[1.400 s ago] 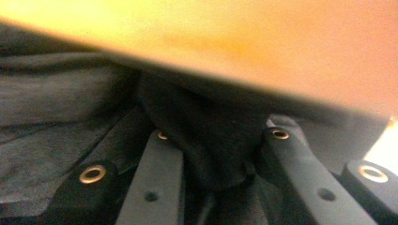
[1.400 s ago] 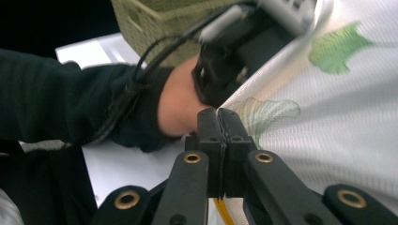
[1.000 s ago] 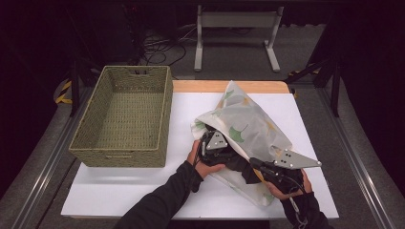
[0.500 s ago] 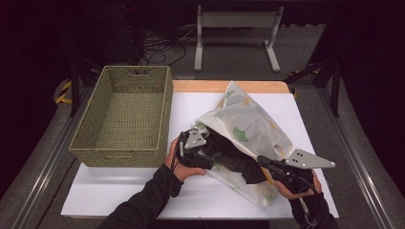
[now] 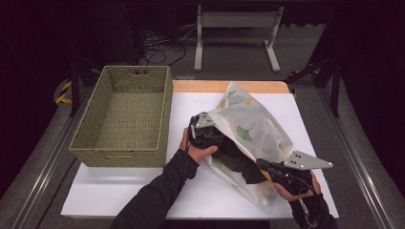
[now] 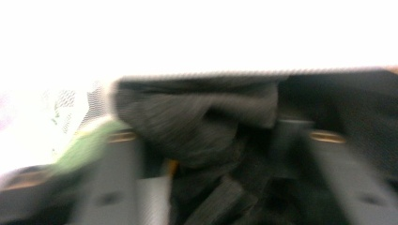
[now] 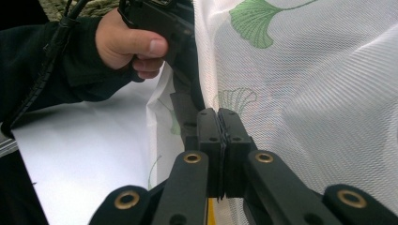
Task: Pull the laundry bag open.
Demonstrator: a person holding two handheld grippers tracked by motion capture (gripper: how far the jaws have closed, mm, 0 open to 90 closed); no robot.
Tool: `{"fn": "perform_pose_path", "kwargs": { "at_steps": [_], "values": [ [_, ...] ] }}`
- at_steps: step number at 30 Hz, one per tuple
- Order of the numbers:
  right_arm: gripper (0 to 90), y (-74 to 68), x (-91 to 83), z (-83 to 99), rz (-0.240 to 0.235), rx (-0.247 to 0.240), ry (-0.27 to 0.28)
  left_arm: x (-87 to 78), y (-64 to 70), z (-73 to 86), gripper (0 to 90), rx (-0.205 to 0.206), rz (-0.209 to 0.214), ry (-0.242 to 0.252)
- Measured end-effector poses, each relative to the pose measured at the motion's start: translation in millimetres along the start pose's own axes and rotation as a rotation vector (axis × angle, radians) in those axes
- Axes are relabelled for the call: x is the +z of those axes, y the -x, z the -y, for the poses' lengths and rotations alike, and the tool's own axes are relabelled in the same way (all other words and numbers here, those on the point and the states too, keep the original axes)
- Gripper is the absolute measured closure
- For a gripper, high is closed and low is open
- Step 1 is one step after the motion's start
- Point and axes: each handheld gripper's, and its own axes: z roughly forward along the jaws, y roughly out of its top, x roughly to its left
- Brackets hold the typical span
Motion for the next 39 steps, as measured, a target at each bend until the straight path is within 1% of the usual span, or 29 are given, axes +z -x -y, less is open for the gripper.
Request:
{"fn": "perform_pose_path", "kwargs": {
  "at_steps": [1,3,4,6,8,10,12,13,14,15,16,17,18,19,20,21,22,24,26,27,29,31,32,33,34,35,36,37,39],
  "values": [
    [88.8,0.9,-0.5,-0.9,0.007,0.014,0.02,0.4,0.2,1.0,72.9,0.004,0.015,0.0],
    [88.7,0.8,-1.3,-2.3,0.011,0.02,0.036,1.6,4.3,3.0,74.4,0.014,0.032,-0.002],
    [88.8,0.9,-2.5,-4.4,0.011,0.028,0.056,2.2,7.8,3.8,75.3,0.041,0.044,-0.008],
    [88.8,-0.8,-5.9,-10.8,-0.024,0.055,0.113,4.2,14.6,3.9,76.1,0.069,0.043,-0.013],
    [88.8,-7.7,-7.6,-17.7,-0.073,0.054,0.155,6.1,19.4,2.1,76.0,0.095,0.034,-0.016],
    [88.8,-16.8,-6.2,-22.0,-0.114,0.03,0.158,7.3,20.4,1.3,75.8,0.099,0.029,-0.012],
    [88.8,-23.9,-3.7,-23.9,-0.136,0.02,0.152,8.2,18.6,2.2,75.7,0.097,0.031,-0.015],
    [88.8,-26.5,-2.2,-24.7,-0.143,0.013,0.146,7.4,18.5,2.5,75.7,0.09,0.045,-0.009],
    [88.8,-27.7,-1.0,-25.0,-0.142,0.015,0.147,5.9,19.9,2.5,76.1,0.089,0.069,0.005],
    [88.8,-27.8,-0.2,-25.2,-0.137,0.018,0.149,3.5,22.6,2.0,77.2,0.104,0.102,0.013],
    [88.6,-27.1,0.0,-25.4,-0.121,0.022,0.154,-0.2,28.7,1.3,77.7,0.139,0.124,0.027],
    [88.3,-25.2,-0.6,-25.7,-0.082,0.035,0.162,-2.7,33.1,1.1,77.7,0.162,0.129,0.034],
    [88.3,-23.6,-1.0,-25.7,-0.061,0.047,0.17,-5.9,40.3,1.3,77.7,0.193,0.131,0.035],
    [88.3,-20.8,-2.0,-25.5,-0.04,0.069,0.181,-7.6,44.8,1.9,77.7,0.206,0.139,0.033],
    [88.3,-19.2,-2.4,-25.4,-0.033,0.078,0.185,-7.6,44.8,1.9,77.6,0.206,0.139,0.033],
    [88.4,-18.7,-1.9,-25.6,-0.033,0.081,0.185,-8.4,49.6,3.4,77.6,0.216,0.156,0.032],
    [88.4,-19.2,-0.9,-25.7,-0.041,0.081,0.182,-8.4,49.6,3.4,77.5,0.216,0.156,0.032],
    [88.5,-20.8,1.0,-25.9,-0.053,0.075,0.175,-4.0,50.3,5.2,77.3,0.202,0.148,0.029],
    [88.6,-26.7,7.5,-25.0,-0.099,0.053,0.142,-0.4,47.7,6.6,76.8,0.176,0.118,0.029],
    [88.6,-28.9,10.3,-23.7,-0.121,0.041,0.117,0.9,45.9,7.3,76.6,0.167,0.105,0.031],
    [88.6,-32.7,16.2,-19.8,-0.159,0.025,0.068,3.1,39.0,9.2,75.9,0.129,0.075,0.04],
    [88.6,-36.6,24.3,-14.2,-0.196,0.008,0.01,3.6,30.1,11.2,73.8,0.072,0.033,0.051],
    [88.6,-37.9,27.8,-11.6,-0.205,0.007,-0.02,3.2,26.0,12.1,73.0,0.056,0.014,0.058],
    [88.6,-38.9,31.1,-8.7,-0.204,0.001,-0.043,1.6,22.0,13.3,71.8,0.029,-0.002,0.062],
    [88.6,-38.9,31.1,-8.7,-0.204,0.001,-0.043,1.6,22.0,13.3,70.2,0.029,-0.002,0.062],
    [88.6,-41.2,37.5,-1.6,-0.189,-0.034,-0.098,-0.6,18.0,14.3,68.6,0.01,-0.007,0.066],
    [88.6,-41.2,37.5,-1.6,-0.189,-0.034,-0.098,-2.5,15.9,14.8,68.6,-0.005,-0.011,0.069],
    [88.6,-41.0,38.5,0.8,-0.187,-0.037,-0.111,-5.2,13.3,15.0,66.4,-0.004,-0.018,0.064],
    [88.6,-38.8,37.5,4.6,-0.169,-0.039,-0.129,-10.1,13.1,15.3,58.7,-0.012,-0.021,0.056]
  ]
}}
